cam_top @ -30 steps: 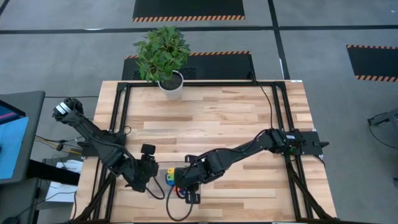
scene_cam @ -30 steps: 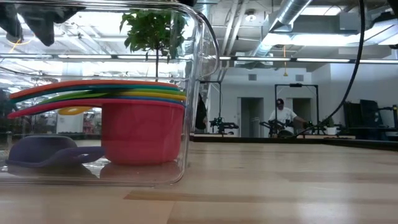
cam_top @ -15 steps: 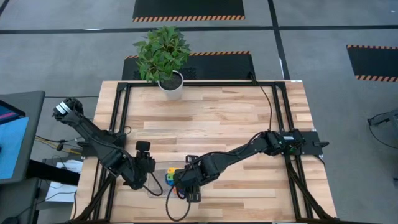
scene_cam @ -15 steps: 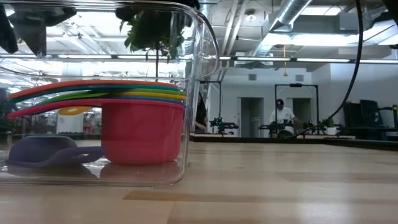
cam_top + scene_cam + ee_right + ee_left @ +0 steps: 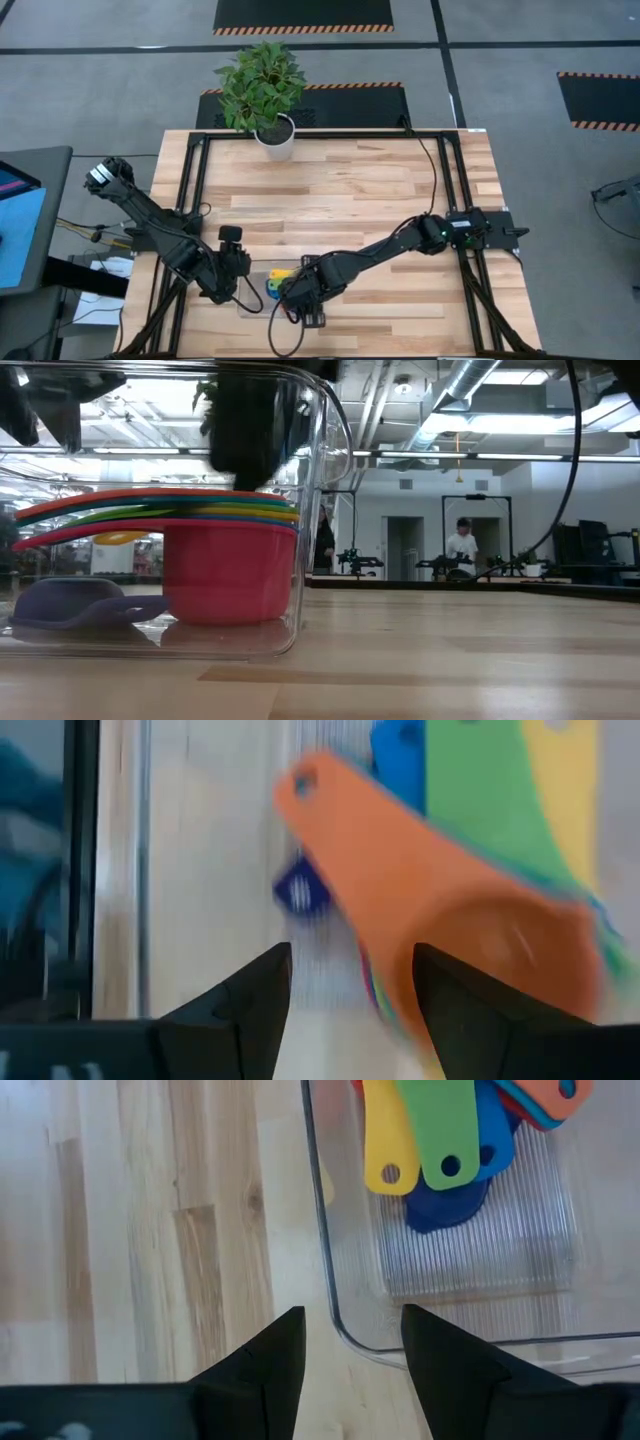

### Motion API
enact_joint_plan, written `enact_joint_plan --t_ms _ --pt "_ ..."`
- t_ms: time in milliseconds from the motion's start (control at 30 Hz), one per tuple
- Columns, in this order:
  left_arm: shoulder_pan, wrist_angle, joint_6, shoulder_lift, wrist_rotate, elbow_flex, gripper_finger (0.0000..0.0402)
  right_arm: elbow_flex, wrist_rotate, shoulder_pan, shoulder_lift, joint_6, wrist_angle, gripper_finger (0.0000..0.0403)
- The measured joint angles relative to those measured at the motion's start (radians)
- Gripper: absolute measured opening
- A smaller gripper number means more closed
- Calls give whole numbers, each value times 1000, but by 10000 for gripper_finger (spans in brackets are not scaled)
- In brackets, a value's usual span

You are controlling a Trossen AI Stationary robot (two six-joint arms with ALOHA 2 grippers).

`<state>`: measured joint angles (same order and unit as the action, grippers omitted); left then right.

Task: Nest measuring cups in basket
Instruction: Remove the colored stacked measuring cups from the transparent bin

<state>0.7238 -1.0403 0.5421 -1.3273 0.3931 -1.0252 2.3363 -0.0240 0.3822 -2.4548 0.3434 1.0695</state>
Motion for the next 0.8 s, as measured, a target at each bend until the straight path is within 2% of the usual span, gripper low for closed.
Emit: enact_joint_plan --t_ms 600,800 --pt "0 8 -14 0 13 0 155 -1 1 -28 -35 -1 47 233" --pt "0 8 -15 0 39 0 155 -2 -1 -31 -35 -1 44 201"
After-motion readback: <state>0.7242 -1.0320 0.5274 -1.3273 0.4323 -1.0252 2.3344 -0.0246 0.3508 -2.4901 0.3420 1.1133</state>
